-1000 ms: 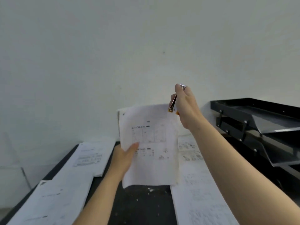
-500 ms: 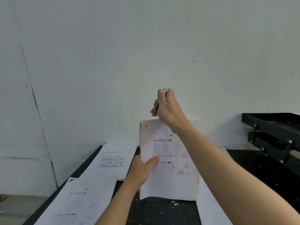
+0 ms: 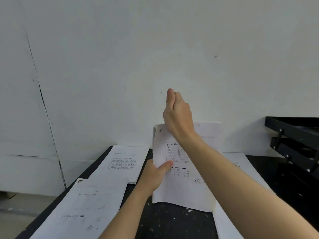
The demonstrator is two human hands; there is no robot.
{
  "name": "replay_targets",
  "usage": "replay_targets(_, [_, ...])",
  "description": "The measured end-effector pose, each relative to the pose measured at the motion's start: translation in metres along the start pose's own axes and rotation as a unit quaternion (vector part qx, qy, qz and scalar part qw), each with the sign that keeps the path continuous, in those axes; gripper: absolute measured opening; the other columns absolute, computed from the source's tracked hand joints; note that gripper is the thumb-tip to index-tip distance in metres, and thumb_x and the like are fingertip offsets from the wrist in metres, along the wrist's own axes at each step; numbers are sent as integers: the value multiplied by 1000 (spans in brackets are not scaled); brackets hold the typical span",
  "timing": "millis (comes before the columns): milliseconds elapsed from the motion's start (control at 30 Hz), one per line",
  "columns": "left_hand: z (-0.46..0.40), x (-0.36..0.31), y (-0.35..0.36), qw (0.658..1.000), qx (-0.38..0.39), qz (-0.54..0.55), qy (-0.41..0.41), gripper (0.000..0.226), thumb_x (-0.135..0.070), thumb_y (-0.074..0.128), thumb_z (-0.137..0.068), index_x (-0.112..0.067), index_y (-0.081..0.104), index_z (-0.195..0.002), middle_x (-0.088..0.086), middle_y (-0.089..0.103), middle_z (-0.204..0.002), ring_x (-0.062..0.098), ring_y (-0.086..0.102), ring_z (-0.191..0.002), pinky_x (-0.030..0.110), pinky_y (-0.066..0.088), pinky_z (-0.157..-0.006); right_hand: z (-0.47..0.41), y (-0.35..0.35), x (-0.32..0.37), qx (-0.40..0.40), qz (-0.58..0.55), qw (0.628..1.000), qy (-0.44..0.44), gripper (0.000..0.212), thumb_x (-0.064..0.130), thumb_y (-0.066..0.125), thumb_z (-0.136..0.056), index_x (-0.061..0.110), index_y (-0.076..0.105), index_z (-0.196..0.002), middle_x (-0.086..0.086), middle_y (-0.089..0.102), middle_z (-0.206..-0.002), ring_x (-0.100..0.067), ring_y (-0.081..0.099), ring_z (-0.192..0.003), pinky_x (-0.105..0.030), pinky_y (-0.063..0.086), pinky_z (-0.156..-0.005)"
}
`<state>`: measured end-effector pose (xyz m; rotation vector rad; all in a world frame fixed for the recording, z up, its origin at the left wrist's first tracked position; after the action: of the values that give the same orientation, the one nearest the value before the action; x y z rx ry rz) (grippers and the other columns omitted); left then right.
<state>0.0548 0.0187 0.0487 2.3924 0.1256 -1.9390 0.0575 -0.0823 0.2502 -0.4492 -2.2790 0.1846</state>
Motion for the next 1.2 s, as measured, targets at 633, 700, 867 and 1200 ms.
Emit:
replay_targets(633, [-1, -3, 0, 998, -2, -19, 60, 37, -48, 52, -99, -17, 73, -101, 1, 78, -90, 12, 74, -85, 24, 57, -74, 18, 4, -5, -74, -47, 996, 4, 51, 40, 18, -112, 11, 44, -81, 3, 41, -63, -15, 37, -56, -35, 34, -58])
replay_targets(700, [1, -9, -3, 995, -29, -14, 95, 51, -53, 41, -97, -11, 70, -99, -3, 73, -80, 10, 69, -78, 23, 55, -72, 17, 4, -7, -82, -53, 995, 6, 51, 40, 18, -112, 10, 44, -80, 2, 41, -62, -16, 37, -56, -35, 35, -57])
replay_targets(867, [2, -13, -8, 989, -67, 2, 134, 52, -55, 40, -95, -11, 68, -96, 2, 70, -76, 10, 66, -75, 26, 54, -70, 14, 5, -19, -82, -91, 992, 21, 56, 51, 14, -106, 16, 47, -78, -19, 62, -66, -35, 58, -64, -46, 50, -61])
replay_targets(1200, [3, -12, -8, 990, -72, 11, 117, 44, -49, 39, -97, -21, 70, -110, -8, 78, -100, 8, 72, -99, 23, 57, -84, 10, 3, -25, -22, -180, 981, 64, 52, 45, 20, -112, 13, 51, -87, -10, 63, -61, -21, 58, -56, -27, 45, -49])
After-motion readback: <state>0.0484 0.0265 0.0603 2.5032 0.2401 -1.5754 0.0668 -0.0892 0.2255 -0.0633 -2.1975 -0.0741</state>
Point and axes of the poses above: each hand's wrist, its own z-axis away from the middle knuckle, its own y-axis out of the palm, x = y × z, the point moved 9 cm from there along -z, towards the middle knuckle
